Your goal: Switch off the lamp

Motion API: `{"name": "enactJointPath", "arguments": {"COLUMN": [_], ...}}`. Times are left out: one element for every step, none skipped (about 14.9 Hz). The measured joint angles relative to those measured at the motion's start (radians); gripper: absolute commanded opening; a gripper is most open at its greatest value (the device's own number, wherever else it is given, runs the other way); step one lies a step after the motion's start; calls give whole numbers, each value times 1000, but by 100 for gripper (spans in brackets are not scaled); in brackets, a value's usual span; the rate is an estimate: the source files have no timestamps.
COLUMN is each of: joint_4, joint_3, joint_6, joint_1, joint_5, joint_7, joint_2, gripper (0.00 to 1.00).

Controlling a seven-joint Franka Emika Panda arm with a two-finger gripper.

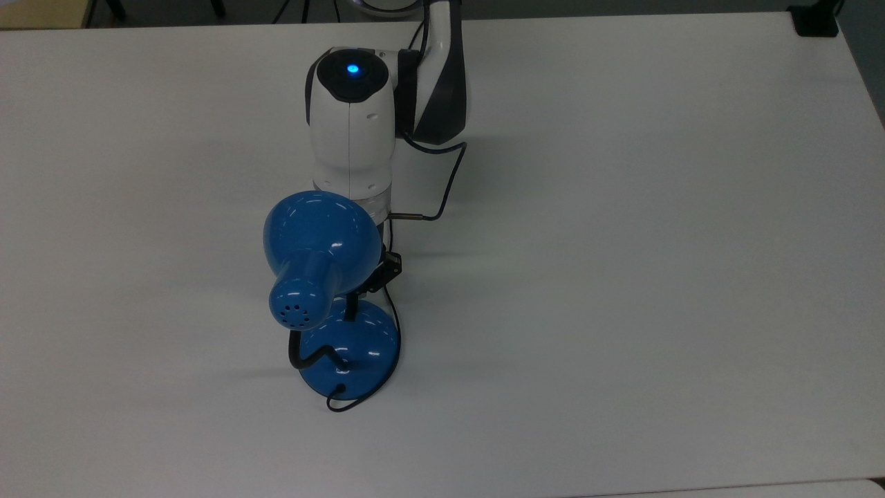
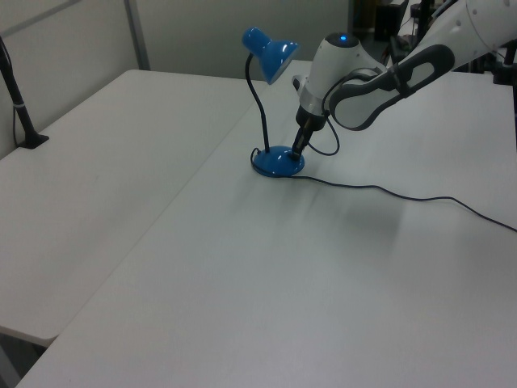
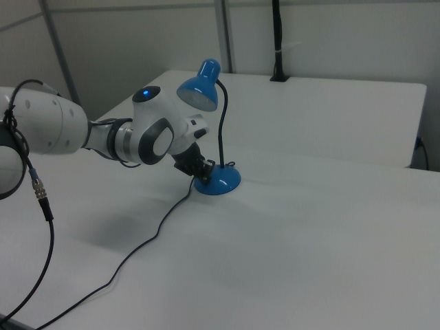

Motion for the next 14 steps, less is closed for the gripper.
{"name": "enactJointPath", "arguments": {"joint_4": [-2,-9,-14,-13,-11,-10,-11,-12,-12,-14,-15,-15,-14,-7], "joint_3": [0,0,0,0,-1,-4,-8,-11,-11,-11,-11,-11,-11,-11], "joint_6": [0,-21,-69,-179,-305,-400,-535,-647,-744,-845,-899,-953,-981,-1009], "joint_1": [2,8,13,18,17,16,13,7,0,-3,-4,-4,-5,-12], "joint_5": [-1,-1,-1,0,0,0,0,0,-1,-1,-1,-1,-1,-1], "joint_7": [0,0,2,7,9,9,9,9,9,9,9,9,9,9], "joint_2": [-1,-6,-15,-44,-99,-150,-232,-305,-362,-426,-464,-507,-529,-546], "gripper": [0,4,6,13,23,56,100,100,100,100,100,100,100,100]}}
